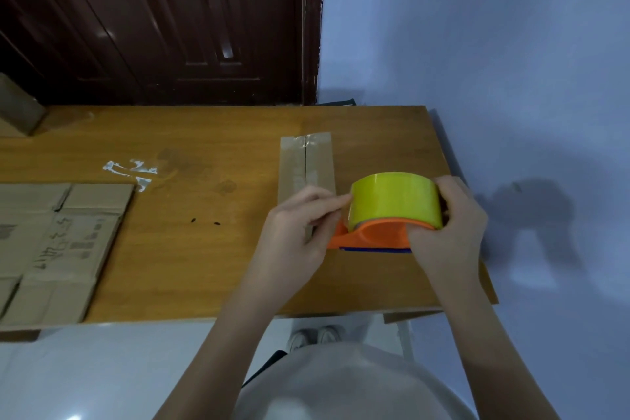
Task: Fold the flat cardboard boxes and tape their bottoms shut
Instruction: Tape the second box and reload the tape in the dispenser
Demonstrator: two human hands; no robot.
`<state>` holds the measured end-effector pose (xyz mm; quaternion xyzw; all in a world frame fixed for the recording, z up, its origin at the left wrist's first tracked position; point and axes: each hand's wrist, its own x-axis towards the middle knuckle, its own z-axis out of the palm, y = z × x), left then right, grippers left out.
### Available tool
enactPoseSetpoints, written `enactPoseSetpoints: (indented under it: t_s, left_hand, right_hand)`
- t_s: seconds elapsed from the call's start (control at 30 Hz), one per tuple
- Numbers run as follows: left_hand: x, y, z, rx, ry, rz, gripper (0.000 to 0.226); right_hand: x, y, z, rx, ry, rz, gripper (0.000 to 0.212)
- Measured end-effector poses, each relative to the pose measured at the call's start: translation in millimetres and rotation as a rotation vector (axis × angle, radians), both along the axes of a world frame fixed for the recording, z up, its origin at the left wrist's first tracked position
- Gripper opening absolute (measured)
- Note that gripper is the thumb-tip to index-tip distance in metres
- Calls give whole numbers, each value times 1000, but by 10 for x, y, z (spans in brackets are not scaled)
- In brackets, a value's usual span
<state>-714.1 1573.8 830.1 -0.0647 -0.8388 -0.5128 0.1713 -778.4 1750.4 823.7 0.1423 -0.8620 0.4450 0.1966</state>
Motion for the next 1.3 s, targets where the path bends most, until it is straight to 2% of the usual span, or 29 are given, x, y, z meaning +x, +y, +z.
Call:
enactPoseSetpoints:
  t_s: [0.17,0.33,0.5,0.57,0.7,0.8,0.97,1.07,1.13,1.3]
  left_hand:
    - [21,35,47,389,-192,-129,29]
    - [-79,87,36,358,-114,32,23]
    - [-138,68,-4,465,-229,57,12]
    - [-153,79,-25,434,-245,78,8]
    - [-187,75,-56,338,-225,67,25]
    - [-211,56,-76,137,-153,80,30]
    - [-232,57,-69,-191,-57,204,21]
    - [-229,91,-66,-338,-62,259,39]
    - [-222,104,-78,-385,-24,228,36]
    - [-191,-65,-195,-369,-121,274,18]
  right_hand:
    - [-33,35,16,20,31,-1,15]
    - [-42,43,36,47,79,-12,22]
    - [-76,66,4,46,93,24,18]
    - [-82,64,-8,41,94,38,22]
    - [-80,50,-15,57,120,98,21]
    - [-87,54,-21,99,130,94,21]
    - [-81,82,-22,119,171,60,21]
    - [-68,87,-29,101,168,67,23]
    - [-58,98,-41,95,155,66,23]
    - [-65,194,-64,-43,24,-6,15]
